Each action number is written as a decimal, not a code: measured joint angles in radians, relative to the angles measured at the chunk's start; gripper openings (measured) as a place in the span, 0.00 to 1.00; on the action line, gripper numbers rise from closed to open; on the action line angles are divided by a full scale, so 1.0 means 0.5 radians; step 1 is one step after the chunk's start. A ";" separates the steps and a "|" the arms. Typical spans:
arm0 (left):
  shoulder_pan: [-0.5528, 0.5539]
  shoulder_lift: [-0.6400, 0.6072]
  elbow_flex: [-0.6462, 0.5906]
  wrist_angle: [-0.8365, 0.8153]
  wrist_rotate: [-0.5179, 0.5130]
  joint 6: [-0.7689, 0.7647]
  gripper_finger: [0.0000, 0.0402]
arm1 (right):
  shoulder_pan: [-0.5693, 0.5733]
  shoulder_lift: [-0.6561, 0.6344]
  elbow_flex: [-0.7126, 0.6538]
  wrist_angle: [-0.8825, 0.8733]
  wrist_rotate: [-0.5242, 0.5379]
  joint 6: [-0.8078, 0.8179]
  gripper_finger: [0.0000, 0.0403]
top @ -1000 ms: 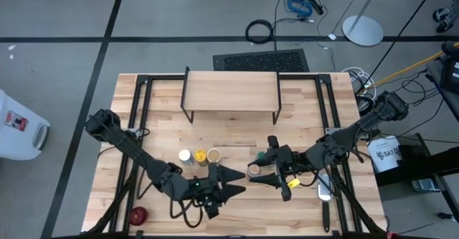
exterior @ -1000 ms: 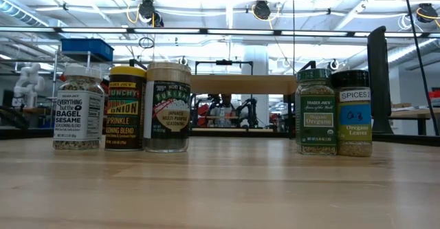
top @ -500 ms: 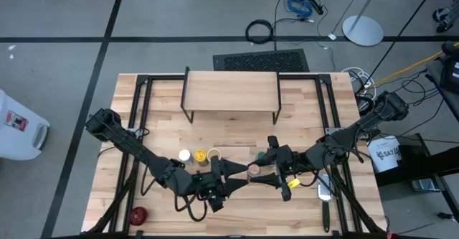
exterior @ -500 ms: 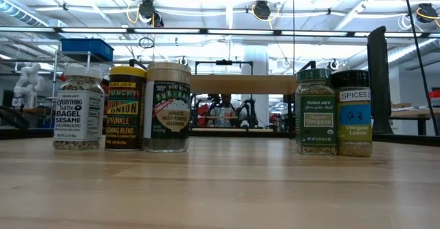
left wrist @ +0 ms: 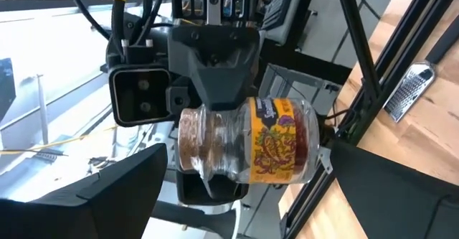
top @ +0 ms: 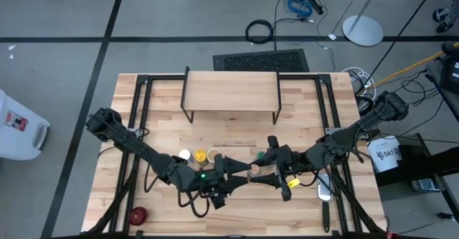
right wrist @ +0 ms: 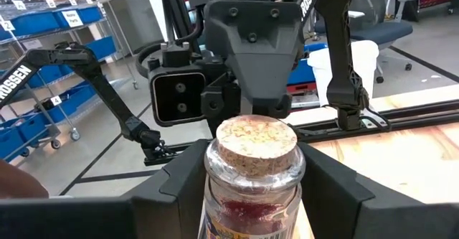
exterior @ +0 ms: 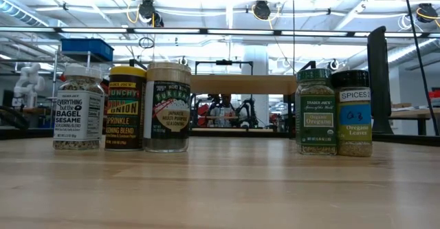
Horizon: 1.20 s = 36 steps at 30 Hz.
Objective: Shelf spices
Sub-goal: Put the transparent seasoning bottle on the shelf
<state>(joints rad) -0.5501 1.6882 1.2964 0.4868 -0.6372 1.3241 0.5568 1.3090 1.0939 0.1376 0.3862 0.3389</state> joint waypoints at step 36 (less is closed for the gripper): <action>0.038 0.000 0.000 0.004 0.123 -0.023 0.86 | 0.001 0.011 0.000 0.000 0.000 -0.002 0.44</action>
<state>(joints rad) -0.5312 1.6882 1.2964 0.4889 -0.5758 1.3128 0.5571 1.3146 1.0939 0.1377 0.3862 0.3379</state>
